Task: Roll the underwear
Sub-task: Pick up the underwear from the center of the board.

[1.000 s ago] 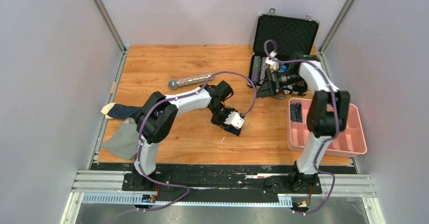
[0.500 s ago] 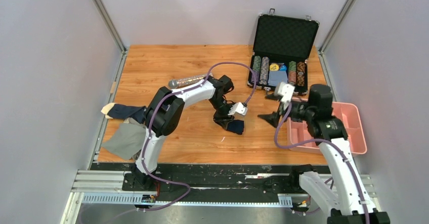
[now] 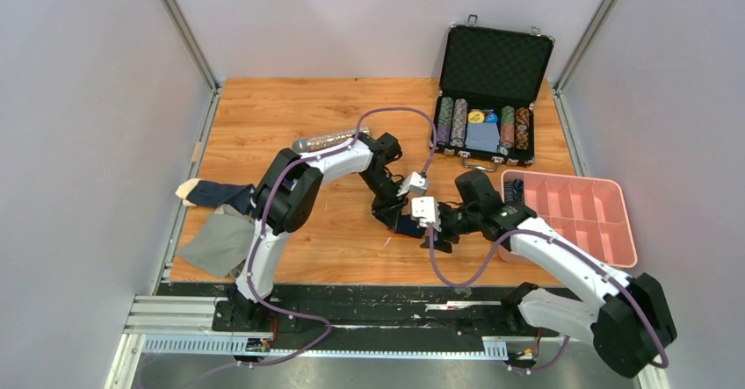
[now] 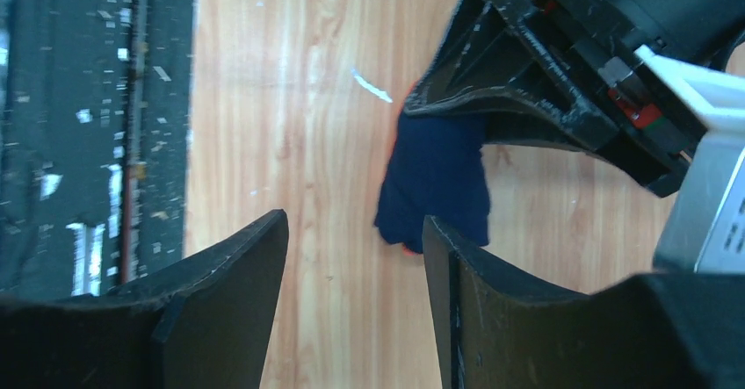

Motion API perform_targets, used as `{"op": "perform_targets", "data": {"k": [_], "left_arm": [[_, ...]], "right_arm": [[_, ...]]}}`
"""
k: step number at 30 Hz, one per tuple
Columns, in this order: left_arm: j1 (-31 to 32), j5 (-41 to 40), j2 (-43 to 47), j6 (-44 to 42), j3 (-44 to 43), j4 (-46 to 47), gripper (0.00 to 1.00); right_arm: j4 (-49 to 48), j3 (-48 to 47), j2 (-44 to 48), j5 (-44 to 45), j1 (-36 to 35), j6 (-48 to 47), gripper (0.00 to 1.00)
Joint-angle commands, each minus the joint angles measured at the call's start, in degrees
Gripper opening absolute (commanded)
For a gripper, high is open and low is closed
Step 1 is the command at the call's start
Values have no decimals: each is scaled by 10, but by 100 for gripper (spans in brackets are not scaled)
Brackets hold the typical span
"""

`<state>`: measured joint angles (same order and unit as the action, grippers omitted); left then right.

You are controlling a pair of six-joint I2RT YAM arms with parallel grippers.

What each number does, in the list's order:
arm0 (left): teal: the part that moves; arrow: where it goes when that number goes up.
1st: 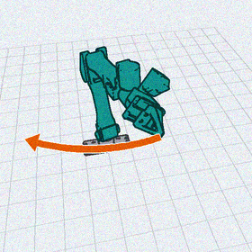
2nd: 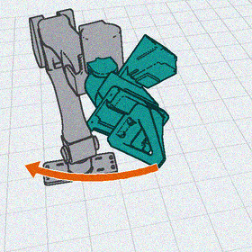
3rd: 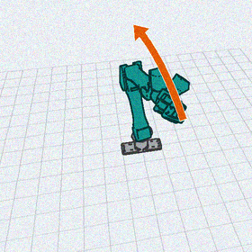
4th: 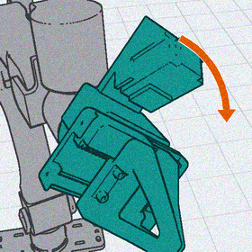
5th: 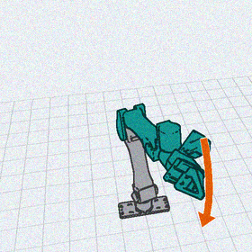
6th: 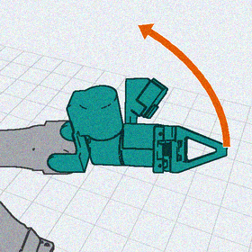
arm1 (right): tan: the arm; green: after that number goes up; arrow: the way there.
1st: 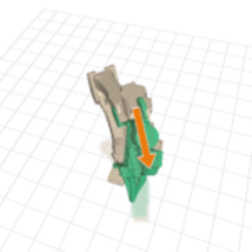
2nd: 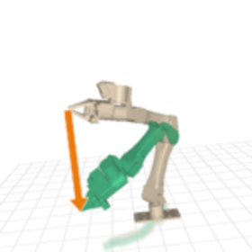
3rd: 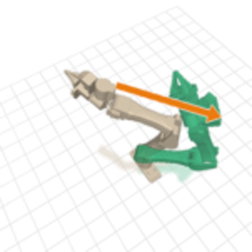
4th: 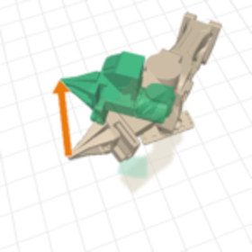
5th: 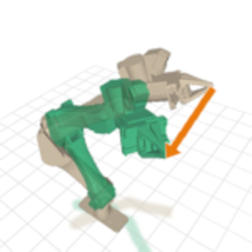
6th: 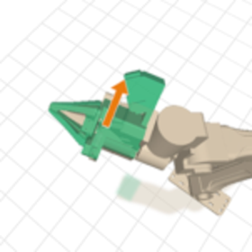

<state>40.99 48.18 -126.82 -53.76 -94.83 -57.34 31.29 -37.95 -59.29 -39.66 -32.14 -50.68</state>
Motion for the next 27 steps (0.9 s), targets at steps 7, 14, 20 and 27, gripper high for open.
{"op": "perform_targets", "data": {"k": [7, 14, 20, 27], "left_arm": [[4, -28, -27, 59, 42, -7, 0], [-1, -15, -36, 70, 36, -11, 0], [-6, 2, -45, 80, 28, -15, 0], [-11, 31, -46, 77, 22, -23, 0]], "right_arm": [[-184, -12, -115, 111, -60, 23, 59], [-237, 26, -153, 131, -75, 0, 65], [-264, 31, -191, 132, -77, 0, 68], [-305, 52, -217, 146, -78, -4, 68]]}}
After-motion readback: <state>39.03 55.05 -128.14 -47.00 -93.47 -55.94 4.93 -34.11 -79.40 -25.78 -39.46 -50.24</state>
